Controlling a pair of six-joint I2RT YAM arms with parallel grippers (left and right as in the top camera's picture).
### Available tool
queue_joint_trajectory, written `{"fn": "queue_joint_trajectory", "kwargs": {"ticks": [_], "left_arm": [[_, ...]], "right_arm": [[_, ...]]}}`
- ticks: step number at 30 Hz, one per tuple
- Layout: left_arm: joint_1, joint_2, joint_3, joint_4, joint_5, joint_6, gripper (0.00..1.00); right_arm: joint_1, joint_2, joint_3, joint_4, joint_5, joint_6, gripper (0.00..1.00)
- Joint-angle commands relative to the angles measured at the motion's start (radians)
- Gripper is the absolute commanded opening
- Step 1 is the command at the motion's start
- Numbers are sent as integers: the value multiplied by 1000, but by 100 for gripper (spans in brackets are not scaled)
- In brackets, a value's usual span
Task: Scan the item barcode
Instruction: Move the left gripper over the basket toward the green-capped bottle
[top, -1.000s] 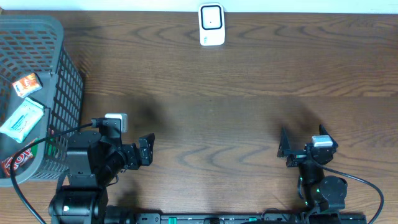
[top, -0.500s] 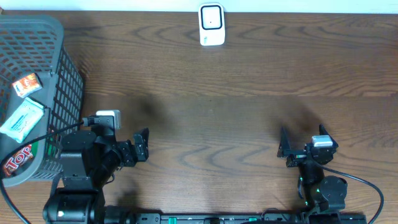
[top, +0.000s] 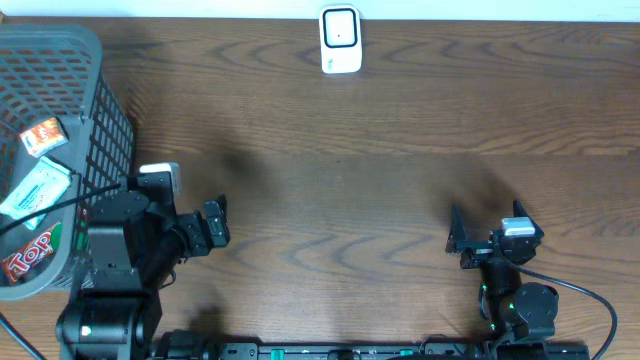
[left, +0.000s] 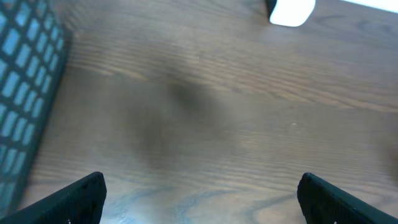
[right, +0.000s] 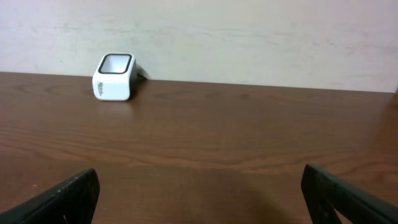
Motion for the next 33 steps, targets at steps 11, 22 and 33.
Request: {"fn": "queue_joint_trajectory", "kwargs": {"ticks": [11, 22, 33], "left_arm": [[4, 21, 49, -9, -58, -2, 98], [4, 36, 181, -49, -122, -2, 98], [16, 153, 303, -91, -293, -70, 98]], "right_arm": [[-9, -1, -1, -5, 5, -4, 99], [-9, -1, -1, -5, 5, -4, 99], [-9, -1, -1, -5, 5, -4, 99]]}}
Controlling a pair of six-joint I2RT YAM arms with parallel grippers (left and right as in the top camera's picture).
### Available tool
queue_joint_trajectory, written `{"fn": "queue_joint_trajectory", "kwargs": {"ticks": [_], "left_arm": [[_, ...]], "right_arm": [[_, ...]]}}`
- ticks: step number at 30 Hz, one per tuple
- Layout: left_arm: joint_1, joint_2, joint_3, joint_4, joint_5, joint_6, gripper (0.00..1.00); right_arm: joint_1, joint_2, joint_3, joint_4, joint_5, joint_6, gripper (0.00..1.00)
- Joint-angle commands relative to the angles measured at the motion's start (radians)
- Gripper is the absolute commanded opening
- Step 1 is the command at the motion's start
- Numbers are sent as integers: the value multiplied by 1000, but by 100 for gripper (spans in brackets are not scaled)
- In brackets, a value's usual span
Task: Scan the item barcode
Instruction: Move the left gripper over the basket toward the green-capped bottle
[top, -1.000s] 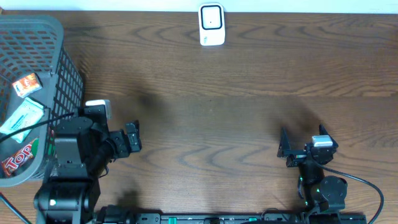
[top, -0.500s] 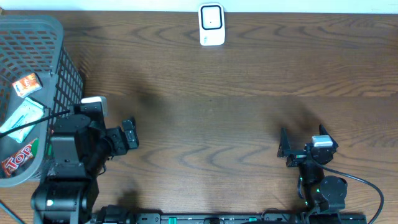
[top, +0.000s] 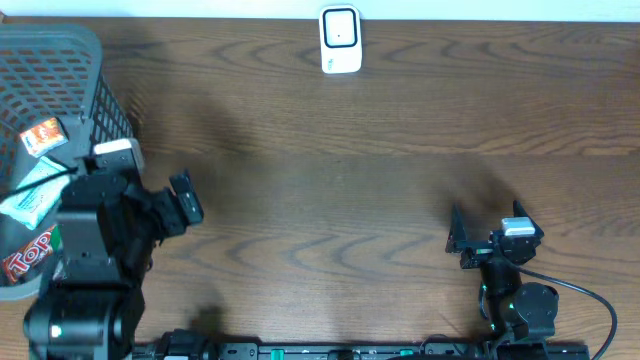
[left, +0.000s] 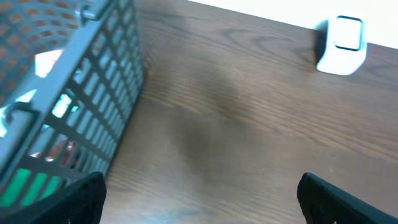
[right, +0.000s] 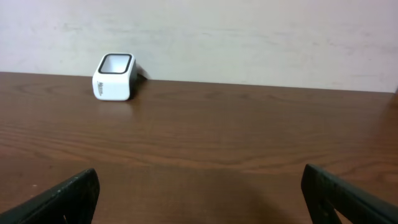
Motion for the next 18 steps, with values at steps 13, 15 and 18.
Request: {"fn": "queue_joint_trajectory", "kwargs": {"ticks": [13, 15, 18], "left_arm": [[317, 304, 424, -127, -57, -130, 98], [401, 335, 431, -152, -56, -198, 98], [514, 388, 431, -192, -55, -282, 98]], "right_arm": [[-9, -1, -1, -4, 5, -4, 99], [-9, -1, -1, -5, 5, -4, 99], [-9, -1, -1, -4, 5, -4, 99]]}}
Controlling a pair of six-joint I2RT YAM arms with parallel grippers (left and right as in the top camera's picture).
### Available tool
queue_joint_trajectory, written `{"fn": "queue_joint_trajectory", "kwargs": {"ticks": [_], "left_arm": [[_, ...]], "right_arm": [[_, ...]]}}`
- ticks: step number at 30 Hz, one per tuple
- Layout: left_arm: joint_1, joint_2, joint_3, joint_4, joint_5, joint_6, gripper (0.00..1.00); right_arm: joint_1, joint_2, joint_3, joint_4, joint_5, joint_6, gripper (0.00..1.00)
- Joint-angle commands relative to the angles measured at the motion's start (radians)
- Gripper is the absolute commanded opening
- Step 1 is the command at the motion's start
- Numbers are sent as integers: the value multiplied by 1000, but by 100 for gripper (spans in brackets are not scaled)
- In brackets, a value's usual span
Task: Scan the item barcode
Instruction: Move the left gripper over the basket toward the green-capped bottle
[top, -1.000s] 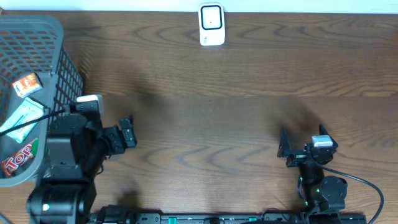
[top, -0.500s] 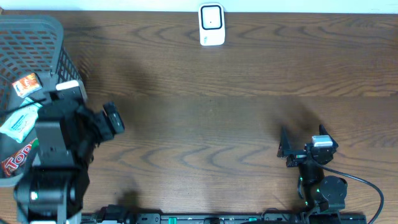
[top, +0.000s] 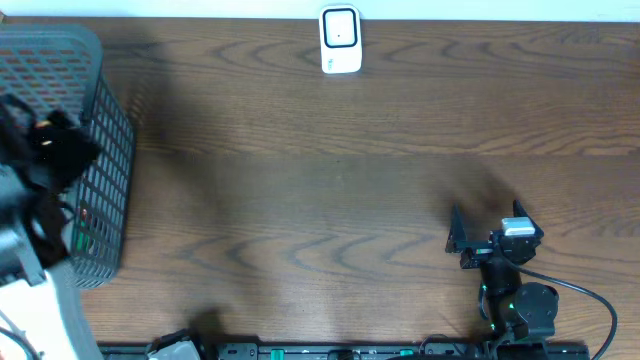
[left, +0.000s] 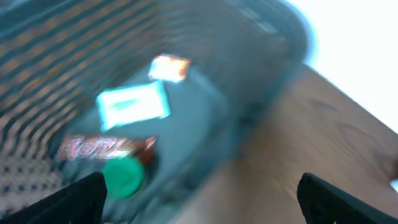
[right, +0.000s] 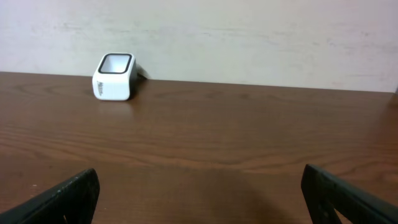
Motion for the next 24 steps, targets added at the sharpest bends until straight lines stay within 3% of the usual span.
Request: {"fn": "queue_joint_trajectory", "kwargs": {"ticks": [1, 8, 24], "left_arm": [[107, 64, 10, -41, -5, -131, 98], [193, 167, 3, -87, -5, -270, 98], [193, 314, 3, -65, 17, -274, 98]], "right_arm": [[-9, -2, -1, -4, 5, -4, 99], [-9, -2, -1, -4, 5, -4, 99], [-7, -2, -1, -4, 5, -4, 99]]}}
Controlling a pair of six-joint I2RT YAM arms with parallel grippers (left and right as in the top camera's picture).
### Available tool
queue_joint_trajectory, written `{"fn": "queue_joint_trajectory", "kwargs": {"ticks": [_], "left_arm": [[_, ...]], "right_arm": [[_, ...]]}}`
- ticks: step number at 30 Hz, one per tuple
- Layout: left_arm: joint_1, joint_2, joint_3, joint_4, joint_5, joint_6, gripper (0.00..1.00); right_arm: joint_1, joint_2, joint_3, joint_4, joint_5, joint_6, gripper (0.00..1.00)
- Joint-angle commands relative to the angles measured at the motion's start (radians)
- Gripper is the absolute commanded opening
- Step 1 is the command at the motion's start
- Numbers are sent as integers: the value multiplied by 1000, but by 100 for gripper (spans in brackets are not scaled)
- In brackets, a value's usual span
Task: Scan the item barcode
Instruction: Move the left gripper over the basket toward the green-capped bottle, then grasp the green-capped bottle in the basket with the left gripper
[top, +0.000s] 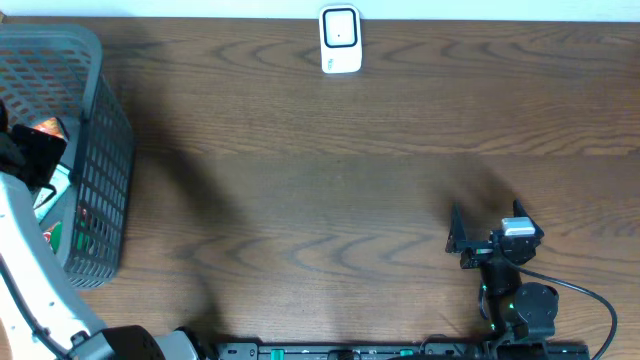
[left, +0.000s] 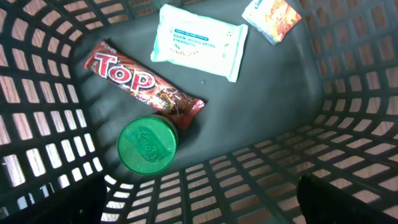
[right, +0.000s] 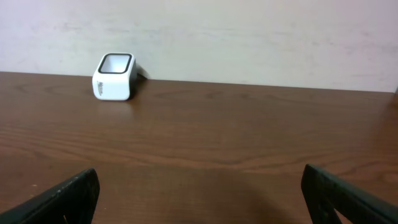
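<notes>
The grey mesh basket (top: 100, 110) stands at the table's left edge. My left gripper (left: 199, 208) hangs open above its inside, looking straight down. On the basket floor lie a red Top candy bar (left: 143, 84), a green round lid (left: 148, 146), a white wipes pack (left: 199, 42) and an orange sachet (left: 272, 17). The white barcode scanner (top: 340, 40) sits at the table's far edge, also seen as the scanner (right: 114, 76) from the right wrist. My right gripper (right: 199, 193) rests open low over the wood at the front right.
The basket's mesh wall (left: 261, 180) rises between the left fingers and the items. The brown table (top: 330, 180) stretches between basket and scanner. A pale wall (right: 249, 37) backs the table's far edge.
My left arm has come over the basket and the view has steadied; the gripper now looks straight down at the items. The right arm has not moved.
My left gripper first hung open over bare wood near the basket's right side. It then stood closer to the basket wall, then swung over the basket rim, and now looks down into it. The right gripper stayed still and open throughout.
</notes>
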Motion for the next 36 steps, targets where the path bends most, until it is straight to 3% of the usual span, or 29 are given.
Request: {"fn": "queue_joint_trajectory", "kwargs": {"ticks": [1, 5, 18, 36], "left_arm": [[5, 14, 3, 0, 1, -8, 98], [5, 19, -6, 22, 1, -13, 98], [24, 42, -40, 4, 5, -190, 98], [108, 296, -41, -84, 12, -183, 98]], "right_arm": [[-7, -2, -1, -4, 5, -4, 99], [-7, -2, -1, -4, 5, -4, 99], [-7, -2, -1, -4, 5, -4, 99], [-7, -2, -1, -4, 5, -4, 99]]}}
